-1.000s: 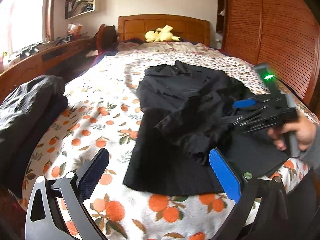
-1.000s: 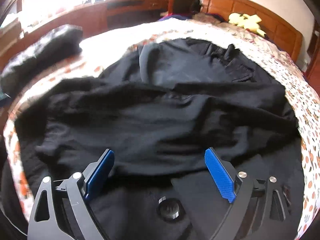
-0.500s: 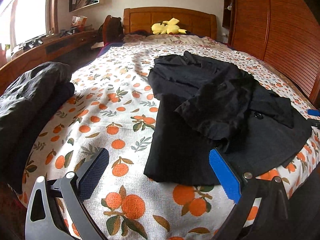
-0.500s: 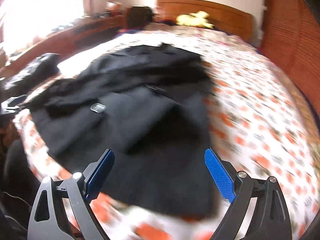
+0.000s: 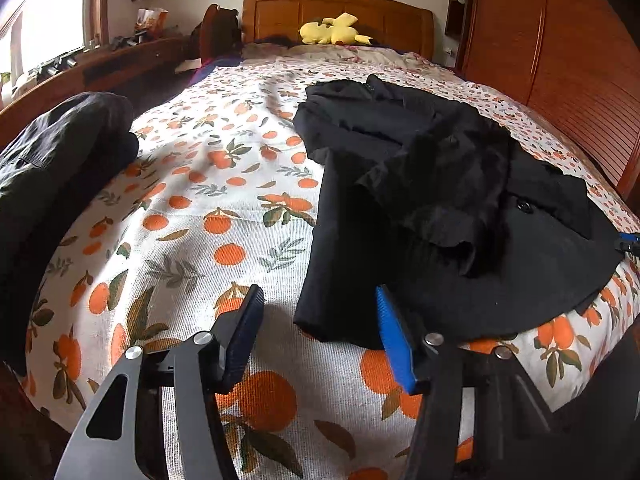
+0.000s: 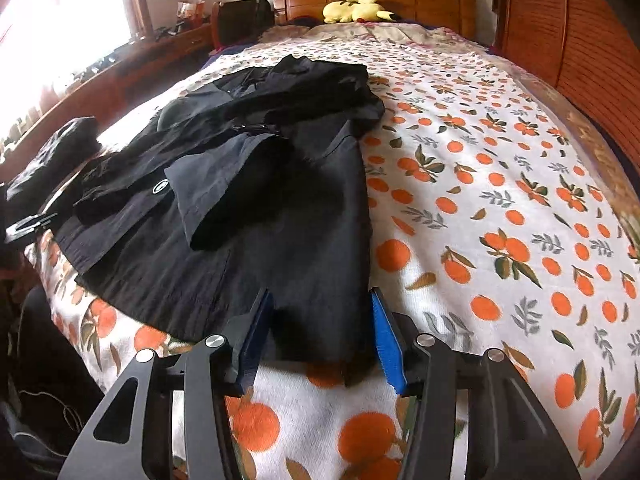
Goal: Fold large clothes
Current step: 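Close both tools on the coat hem, then lift the hem with both tools, fold it onto the collar, and open both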
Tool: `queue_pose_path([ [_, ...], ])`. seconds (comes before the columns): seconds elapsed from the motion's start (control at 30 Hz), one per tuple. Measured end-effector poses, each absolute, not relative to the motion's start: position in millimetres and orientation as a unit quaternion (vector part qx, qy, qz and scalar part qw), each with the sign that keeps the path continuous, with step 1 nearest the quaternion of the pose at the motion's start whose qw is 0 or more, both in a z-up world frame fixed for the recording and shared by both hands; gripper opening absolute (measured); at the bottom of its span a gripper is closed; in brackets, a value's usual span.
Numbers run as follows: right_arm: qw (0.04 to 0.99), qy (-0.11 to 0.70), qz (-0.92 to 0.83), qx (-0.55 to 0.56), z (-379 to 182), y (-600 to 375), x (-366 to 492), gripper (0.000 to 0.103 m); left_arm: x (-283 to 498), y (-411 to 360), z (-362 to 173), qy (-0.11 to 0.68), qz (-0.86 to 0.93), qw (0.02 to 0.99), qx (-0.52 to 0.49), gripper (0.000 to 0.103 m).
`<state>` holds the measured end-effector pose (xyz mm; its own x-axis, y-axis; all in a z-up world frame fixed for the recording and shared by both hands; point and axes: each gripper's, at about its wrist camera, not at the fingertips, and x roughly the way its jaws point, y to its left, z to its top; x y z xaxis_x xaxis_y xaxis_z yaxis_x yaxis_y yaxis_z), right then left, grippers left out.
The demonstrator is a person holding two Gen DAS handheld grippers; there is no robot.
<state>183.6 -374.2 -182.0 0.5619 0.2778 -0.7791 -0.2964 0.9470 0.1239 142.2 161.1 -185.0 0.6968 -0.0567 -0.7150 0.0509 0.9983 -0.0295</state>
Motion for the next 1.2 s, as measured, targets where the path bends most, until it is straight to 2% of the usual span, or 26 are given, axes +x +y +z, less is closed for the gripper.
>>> queue_pose_path([
  [0.03,0.884,0.438,0.165,-0.010,-181.0,-373.4,182.8,0.029,142.1,161.1,-185.1,0.389,-0.029,0.921,-0.003,0.059],
  [0.27,0.877,0.438,0.194,-0.004,-179.8,-361.9,181.4,0.028,141.8,160.2,-183.7,0.389,-0.032,0.920,-0.006,0.058],
  [0.33,0.873,0.450,0.190,0.004,-189.0,-362.6,184.9,0.028,141.7,159.1,-182.5,0.388,-0.048,0.920,-0.011,0.045],
  [0.4,0.873,0.449,0.191,0.017,-191.2,-364.6,185.7,0.026,141.8,159.2,-183.0,0.388,-0.047,0.920,-0.013,0.041],
  [0.47,0.872,0.448,0.197,0.029,-190.3,-365.8,186.1,0.019,143.2,160.1,-182.0,0.389,-0.050,0.920,-0.018,0.034],
  [0.5,0.872,0.445,0.200,0.032,-188.6,-365.6,185.9,0.014,143.9,160.8,-181.1,0.391,-0.052,0.919,-0.022,0.018],
  [0.53,0.873,0.441,0.203,0.033,-186.1,-365.2,185.3,0.010,144.8,161.5,-180.4,0.393,-0.058,0.917,-0.027,0.007],
  [0.7,0.898,0.386,0.206,0.052,-146.9,-366.9,179.4,0.007,142.5,151.3,-142.9,0.360,-0.066,0.930,-0.014,0.005],
  [1.2,0.951,0.212,0.223,0.042,33.8,-363.6,119.2,0.006,105.0,141.1,67.6,0.199,-0.064,0.978,-0.005,0.004],
])
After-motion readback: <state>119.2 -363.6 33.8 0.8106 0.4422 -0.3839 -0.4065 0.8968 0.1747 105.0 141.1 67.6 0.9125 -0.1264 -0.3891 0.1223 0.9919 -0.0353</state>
